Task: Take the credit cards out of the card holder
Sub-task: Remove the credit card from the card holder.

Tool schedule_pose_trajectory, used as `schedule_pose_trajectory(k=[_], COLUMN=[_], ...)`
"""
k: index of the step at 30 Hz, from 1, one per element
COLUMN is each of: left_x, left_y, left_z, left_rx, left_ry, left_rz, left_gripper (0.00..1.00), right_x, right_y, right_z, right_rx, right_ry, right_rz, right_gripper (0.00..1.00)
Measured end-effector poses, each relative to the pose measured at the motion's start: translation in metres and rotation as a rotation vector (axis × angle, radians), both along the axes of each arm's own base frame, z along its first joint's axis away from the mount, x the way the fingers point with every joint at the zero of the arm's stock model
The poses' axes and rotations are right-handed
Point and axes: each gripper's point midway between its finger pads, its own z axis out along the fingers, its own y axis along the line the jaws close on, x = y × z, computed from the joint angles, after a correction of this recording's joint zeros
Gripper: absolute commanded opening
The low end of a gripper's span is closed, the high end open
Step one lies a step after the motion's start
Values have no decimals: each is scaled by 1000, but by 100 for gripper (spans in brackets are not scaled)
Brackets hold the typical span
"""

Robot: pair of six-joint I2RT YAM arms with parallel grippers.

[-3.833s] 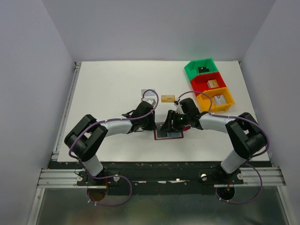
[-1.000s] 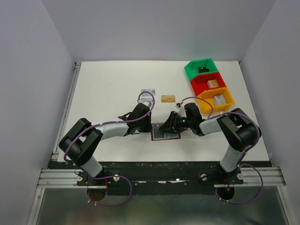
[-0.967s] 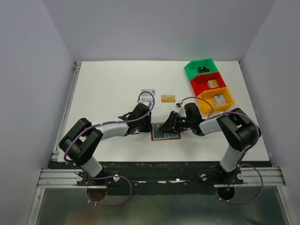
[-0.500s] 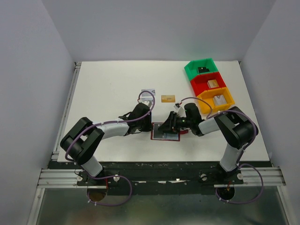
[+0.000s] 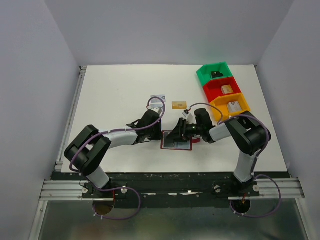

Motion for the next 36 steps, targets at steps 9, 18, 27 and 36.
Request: schedule_pose_trajectory(k=[9,18,27,36], left_x=[0,-1,1,1], left_y=[0,-4,-6,-6], left_z=[0,0,-1,-1], left_rx=[-2,-16,-25,-22], left_ry=[-2,6,17,23], left_rz=[1,10,27,34], left_gripper=[0,0,0,0], right_x=[-2,-7,-13,-15], right_y=[2,-5,-13,-17], right_z=[-1,8,4,8], right_rx=[-7,-99,-156,-182], right_ry=[6,-47,-39,-47], right_rz=[22,41,42,43], right_gripper=[50,48,47,47])
